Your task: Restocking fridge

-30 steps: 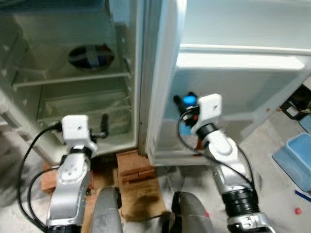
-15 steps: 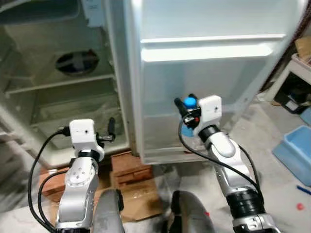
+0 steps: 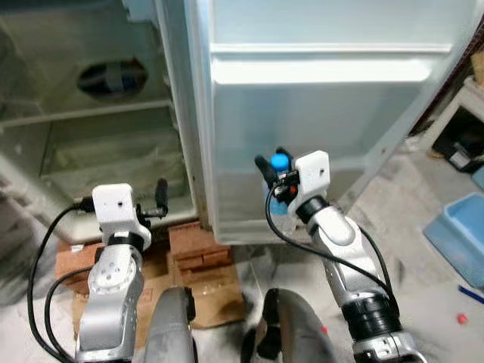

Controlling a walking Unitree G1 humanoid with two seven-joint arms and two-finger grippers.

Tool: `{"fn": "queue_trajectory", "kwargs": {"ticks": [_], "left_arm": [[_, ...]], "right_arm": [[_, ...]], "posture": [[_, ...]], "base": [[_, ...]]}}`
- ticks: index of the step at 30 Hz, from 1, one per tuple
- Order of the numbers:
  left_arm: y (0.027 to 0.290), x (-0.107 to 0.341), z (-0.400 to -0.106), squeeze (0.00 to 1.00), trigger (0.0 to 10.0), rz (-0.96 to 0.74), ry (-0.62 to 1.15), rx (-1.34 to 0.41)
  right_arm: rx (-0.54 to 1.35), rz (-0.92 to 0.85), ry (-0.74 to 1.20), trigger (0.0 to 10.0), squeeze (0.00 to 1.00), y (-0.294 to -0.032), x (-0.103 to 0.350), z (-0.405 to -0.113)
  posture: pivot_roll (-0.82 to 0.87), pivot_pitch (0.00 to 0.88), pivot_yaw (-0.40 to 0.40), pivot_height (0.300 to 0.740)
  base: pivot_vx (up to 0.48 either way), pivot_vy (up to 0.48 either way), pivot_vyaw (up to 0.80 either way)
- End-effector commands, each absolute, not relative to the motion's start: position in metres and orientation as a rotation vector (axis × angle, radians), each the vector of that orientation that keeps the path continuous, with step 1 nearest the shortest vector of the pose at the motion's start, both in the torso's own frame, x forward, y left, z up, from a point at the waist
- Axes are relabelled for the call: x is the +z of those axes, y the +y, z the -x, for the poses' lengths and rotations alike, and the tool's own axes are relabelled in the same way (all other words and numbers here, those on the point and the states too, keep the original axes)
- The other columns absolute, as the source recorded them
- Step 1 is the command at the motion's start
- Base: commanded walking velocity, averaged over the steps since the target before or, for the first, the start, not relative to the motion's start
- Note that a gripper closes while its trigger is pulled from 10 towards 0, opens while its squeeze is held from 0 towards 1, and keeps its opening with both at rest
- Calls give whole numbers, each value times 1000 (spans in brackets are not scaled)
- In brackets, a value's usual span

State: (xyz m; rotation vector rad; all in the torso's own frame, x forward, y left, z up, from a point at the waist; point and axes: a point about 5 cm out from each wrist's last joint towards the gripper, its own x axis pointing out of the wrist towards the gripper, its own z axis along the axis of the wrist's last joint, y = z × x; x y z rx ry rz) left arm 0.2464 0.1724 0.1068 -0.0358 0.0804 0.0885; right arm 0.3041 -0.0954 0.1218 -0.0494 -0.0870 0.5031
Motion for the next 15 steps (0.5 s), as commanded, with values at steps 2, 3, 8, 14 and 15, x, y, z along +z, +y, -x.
{"fn": "queue_trajectory", "kwargs": {"ticks": [2,3,8,14,15], "left_arm": [[176,110,-244,0,10000,26,77,101],[176,110,-242,0,10000,26,78,101],[175,110,-239,0,10000,23,86,99],[176,111,-237,0,10000,19,87,105],[176,112,-236,0,10000,15,86,108]], "right_arm": [[579,85,-123,10000,0,-81,126,-304],[627,79,-125,10000,0,-75,125,-303],[709,101,-164,10000,0,-64,128,-301],[733,129,-180,10000,0,-59,127,-301],[750,157,-194,10000,0,-57,127,-300]], "posture": [[92,113,-40,541],[96,119,-42,541],[105,130,-46,526],[114,139,-48,491],[116,143,-48,491]], "base": [[0,0,0],[0,0,0],[0,0,0],[0,0,0],[0,0,0]]}}
